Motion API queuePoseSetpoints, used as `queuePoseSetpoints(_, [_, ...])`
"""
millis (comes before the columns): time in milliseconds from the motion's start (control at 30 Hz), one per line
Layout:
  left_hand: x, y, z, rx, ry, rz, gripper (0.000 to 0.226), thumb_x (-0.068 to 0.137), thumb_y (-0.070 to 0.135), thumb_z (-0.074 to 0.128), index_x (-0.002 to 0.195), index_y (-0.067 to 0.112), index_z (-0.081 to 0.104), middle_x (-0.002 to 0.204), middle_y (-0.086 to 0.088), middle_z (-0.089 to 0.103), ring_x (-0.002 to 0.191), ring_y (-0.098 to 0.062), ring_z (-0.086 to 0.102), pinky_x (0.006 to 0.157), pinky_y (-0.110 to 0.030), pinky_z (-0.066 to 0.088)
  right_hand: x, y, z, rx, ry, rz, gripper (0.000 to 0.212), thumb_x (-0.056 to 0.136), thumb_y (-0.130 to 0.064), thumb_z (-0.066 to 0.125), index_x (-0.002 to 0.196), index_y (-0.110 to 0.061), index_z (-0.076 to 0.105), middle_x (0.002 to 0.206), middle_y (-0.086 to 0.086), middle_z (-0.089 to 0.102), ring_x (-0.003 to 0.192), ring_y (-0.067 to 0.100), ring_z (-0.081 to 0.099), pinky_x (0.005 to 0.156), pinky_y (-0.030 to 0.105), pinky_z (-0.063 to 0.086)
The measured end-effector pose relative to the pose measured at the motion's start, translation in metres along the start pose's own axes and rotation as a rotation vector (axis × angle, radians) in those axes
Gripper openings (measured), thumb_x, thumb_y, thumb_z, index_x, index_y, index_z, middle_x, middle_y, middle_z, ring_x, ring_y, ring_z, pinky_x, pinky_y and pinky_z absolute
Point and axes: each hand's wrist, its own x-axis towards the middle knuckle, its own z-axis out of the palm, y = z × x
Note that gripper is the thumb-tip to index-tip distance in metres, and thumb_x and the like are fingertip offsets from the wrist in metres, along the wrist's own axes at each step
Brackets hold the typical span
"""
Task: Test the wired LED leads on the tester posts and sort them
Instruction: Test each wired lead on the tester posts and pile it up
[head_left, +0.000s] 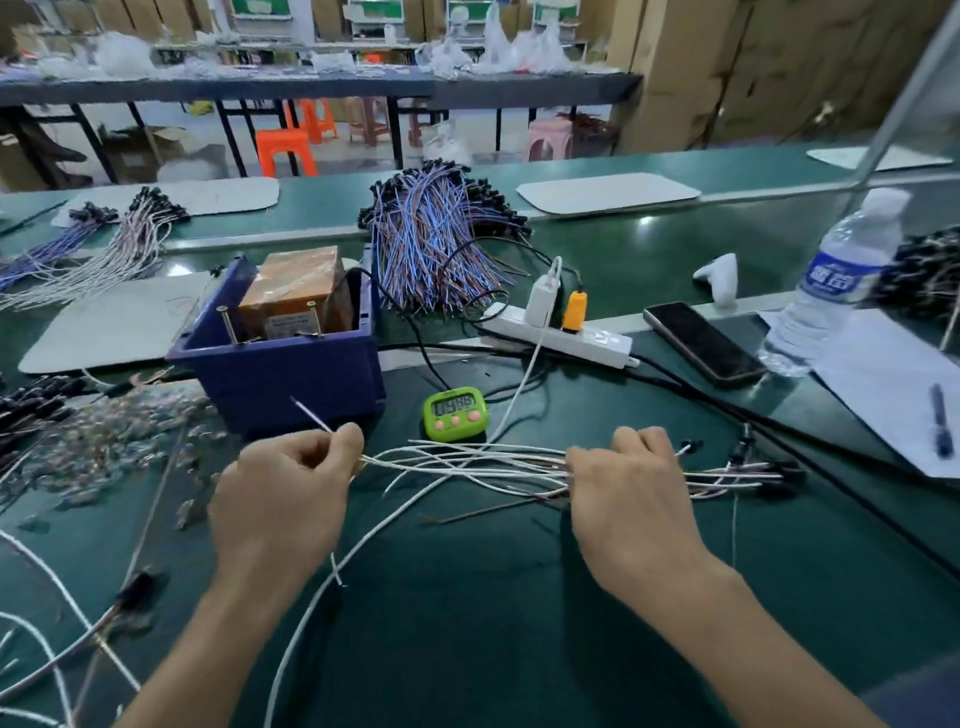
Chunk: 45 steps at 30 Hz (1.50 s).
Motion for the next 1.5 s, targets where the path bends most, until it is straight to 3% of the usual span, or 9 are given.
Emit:
queuePoseSetpoints(200, [-0.009, 0.005, 0.002, 0.312, -0.011, 0.285, 0.05, 0.08, 0.073, 0.06, 0.046, 0.036, 0.056, 0.04, 0.014, 0.047, 0.045, -0.003, 0.045, 0.052, -0.023, 0.031, 0.004, -0.001, 0.018, 0.076, 0.037, 0.14, 0.008, 0.084, -0.022, 0.057, 0.08, -0.025, 0.062, 0.081, -0.005, 0.065, 0.086, 0.024, 0.053, 0.092, 0.038, 0.033])
queuePoseSetpoints(333, [-0.011, 0.018, 0.011, 0.16, -0.218, 0.497, 0.013, 0.075, 0.049, 0.081, 0.08, 0.041, 0.073, 0.072, 0.03, 0.064, 0.073, 0.005, 0.061, 0.063, -0.021, 0.047, 0.003, 0.001, 0.018, 0.14, 0.201, 0.25, 0.016, 0.068, -0.008, 0.08, 0.062, -0.018, 0.069, 0.056, 0.001, 0.062, 0.068, 0.026, 0.059, 0.089, 0.036, 0.032])
queuePoseSetpoints(467, [-0.011, 0.027, 0.037, 0.12, -0.427, 0.603, 0.046, 0.081, 0.033, 0.085, 0.125, 0.039, 0.072, 0.13, 0.027, 0.059, 0.121, 0.0, 0.054, 0.105, -0.022, 0.04, 0.001, 0.014, 0.025, 0.157, 0.229, 0.225, 0.02, 0.073, 0.0, 0.079, 0.065, -0.017, 0.071, 0.06, 0.0, 0.063, 0.073, 0.027, 0.057, 0.092, 0.037, 0.034])
queuePoseSetpoints(600, [-0.014, 0.037, 0.067, 0.204, -0.521, 0.698, 0.062, 0.087, 0.041, 0.077, 0.145, 0.036, 0.056, 0.153, 0.017, 0.047, 0.143, -0.009, 0.038, 0.12, -0.024, 0.023, 0.0, 0.027, 0.034, 0.287, 0.208, 0.157, 0.009, 0.087, -0.013, 0.073, 0.089, -0.021, 0.077, 0.09, -0.005, 0.068, 0.095, 0.024, 0.059, 0.093, 0.037, 0.043])
queuePoseSetpoints(733, [-0.019, 0.051, 0.091, 0.233, -0.559, 0.777, 0.057, 0.092, 0.04, 0.067, 0.146, 0.031, 0.053, 0.148, 0.012, 0.054, 0.136, -0.009, 0.045, 0.112, -0.021, 0.026, 0.001, 0.039, 0.036, 0.708, 0.019, 0.092, 0.055, 0.084, -0.042, 0.076, 0.136, -0.032, 0.059, 0.137, -0.018, 0.051, 0.135, 0.001, 0.039, 0.114, 0.014, 0.024])
queuePoseSetpoints(867, [-0.017, 0.056, 0.102, 0.252, -0.551, 0.748, 0.043, 0.099, 0.032, 0.062, 0.141, 0.027, 0.057, 0.136, 0.011, 0.062, 0.122, -0.014, 0.054, 0.101, -0.028, 0.039, 0.001, 0.053, 0.033, 0.649, -0.15, -0.02, 0.077, 0.08, -0.043, 0.078, 0.149, -0.041, 0.044, 0.157, -0.023, 0.032, 0.147, -0.004, 0.023, 0.116, 0.008, 0.009])
queuePoseSetpoints(1033, [-0.014, 0.056, 0.103, 0.182, -0.538, 0.633, 0.015, 0.094, 0.024, 0.07, 0.105, 0.032, 0.077, 0.103, 0.017, 0.068, 0.095, -0.009, 0.059, 0.078, -0.025, 0.044, 0.007, 0.077, 0.025, 0.679, -0.085, 0.086, 0.044, 0.084, -0.027, 0.076, 0.125, -0.039, 0.067, 0.129, -0.032, 0.049, 0.121, -0.004, 0.048, 0.092, -0.009, 0.015])
queuePoseSetpoints(1300, [-0.01, 0.053, 0.109, 0.073, -0.583, 0.548, 0.017, 0.091, 0.019, 0.073, 0.102, 0.03, 0.079, 0.098, 0.014, 0.068, 0.093, -0.012, 0.061, 0.084, -0.039, 0.052, 0.063, 0.063, 0.018, 0.363, -0.177, -0.075, 0.037, 0.087, -0.001, 0.057, 0.103, -0.029, 0.073, 0.111, -0.002, 0.067, 0.111, 0.024, 0.059, 0.098, 0.034, 0.048])
queuePoseSetpoints(1500, [-0.012, 0.041, 0.11, 0.047, -0.421, 0.616, 0.012, 0.089, 0.018, 0.076, 0.097, 0.025, 0.082, 0.092, 0.011, 0.069, 0.086, -0.002, 0.045, 0.097, -0.012, 0.03, 0.043, 0.108, -0.002, 0.08, -0.038, 0.086, 0.025, 0.08, -0.009, 0.068, 0.086, -0.032, 0.076, 0.092, -0.001, 0.071, 0.093, 0.023, 0.062, 0.087, 0.03, 0.045])
